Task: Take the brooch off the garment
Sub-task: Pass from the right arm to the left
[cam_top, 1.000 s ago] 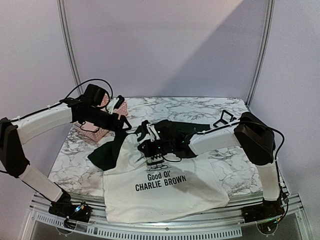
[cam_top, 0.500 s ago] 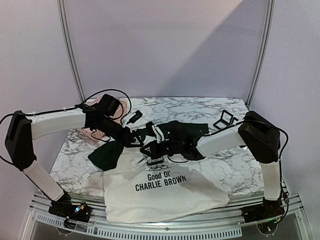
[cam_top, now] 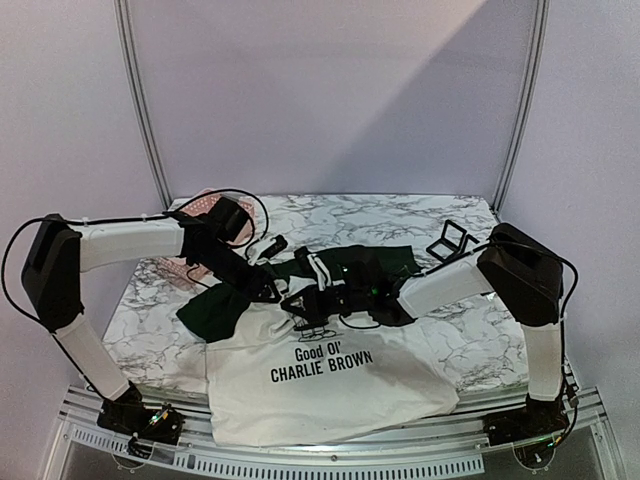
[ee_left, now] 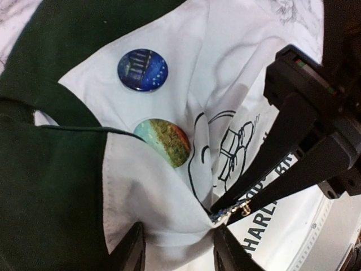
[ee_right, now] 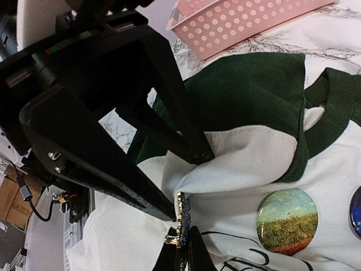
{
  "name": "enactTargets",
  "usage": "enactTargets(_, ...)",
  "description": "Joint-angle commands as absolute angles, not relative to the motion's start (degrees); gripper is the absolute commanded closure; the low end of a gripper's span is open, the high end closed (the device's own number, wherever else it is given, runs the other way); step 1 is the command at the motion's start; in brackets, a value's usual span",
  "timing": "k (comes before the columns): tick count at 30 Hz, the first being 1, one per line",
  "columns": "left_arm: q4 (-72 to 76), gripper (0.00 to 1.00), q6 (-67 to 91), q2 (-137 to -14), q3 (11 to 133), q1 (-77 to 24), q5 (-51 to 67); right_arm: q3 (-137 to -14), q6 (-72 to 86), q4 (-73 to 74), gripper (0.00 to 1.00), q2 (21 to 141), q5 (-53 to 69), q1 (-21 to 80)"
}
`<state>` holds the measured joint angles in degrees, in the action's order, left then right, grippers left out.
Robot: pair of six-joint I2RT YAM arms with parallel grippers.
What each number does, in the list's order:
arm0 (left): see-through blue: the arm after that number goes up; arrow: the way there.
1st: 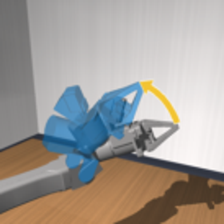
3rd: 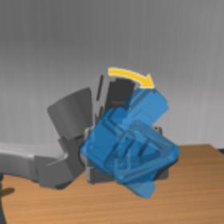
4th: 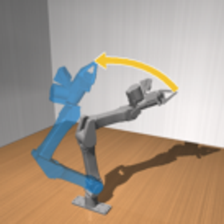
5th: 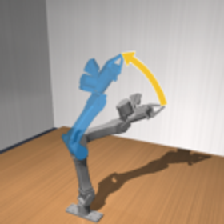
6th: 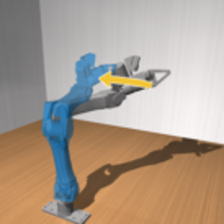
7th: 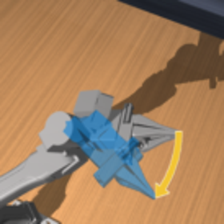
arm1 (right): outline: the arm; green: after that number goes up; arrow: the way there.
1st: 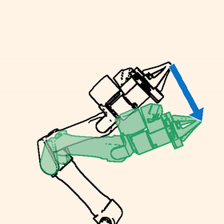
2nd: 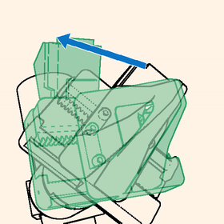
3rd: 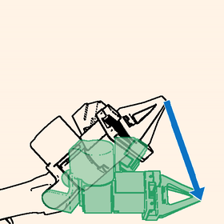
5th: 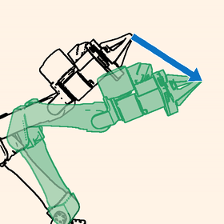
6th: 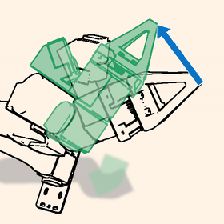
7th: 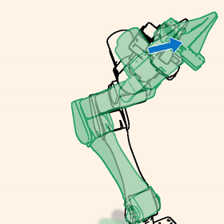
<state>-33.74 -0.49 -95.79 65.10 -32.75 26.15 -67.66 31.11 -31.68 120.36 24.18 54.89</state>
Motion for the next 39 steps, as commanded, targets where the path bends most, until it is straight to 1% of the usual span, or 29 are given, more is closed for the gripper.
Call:
enactTargets(1,-35.64,0.58,-1.83,-97.00,66.11,-33.40,26.39,-66.18,31.90,-36.03,1.00,117.10,26.55,54.27)
enactTargets(6,-35.79,0.65,-1.78,-97.86,66.43,-33.40,28.05,-65.79,31.86,-36.77,1.00,116.81,28.01,54.14)
enactTargets(13,-35.10,0.81,-1.62,-97.65,66.10,-33.86,31.10,-65.80,32.14,-37.68,1.00,117.25,29.97,53.98)
enactTargets(23,-35.17,0.87,-2.45,-97.61,65.92,-35.27,32.27,-65.79,32.02,-38.81,1.00,117.24,32.80,54.02)
enactTargets(27,-35.24,0.85,-2.93,-97.56,65.90,-35.59,32.77,-65.89,31.43,-38.98,1.00,117.33,34.53,54.04)
enactTargets(33,-34.64,0.69,-4.05,-95.30,65.36,-35.60,26.68,-66.42,29.33,-36.66,1.00,117.29,36.14,54.05)
enactTargets(39,-32.72,0.63,-6.04,-92.61,63.04,-35.55,28.76,-66.79,27.37,-35.52,1.00,116.39,39.66,54.02)
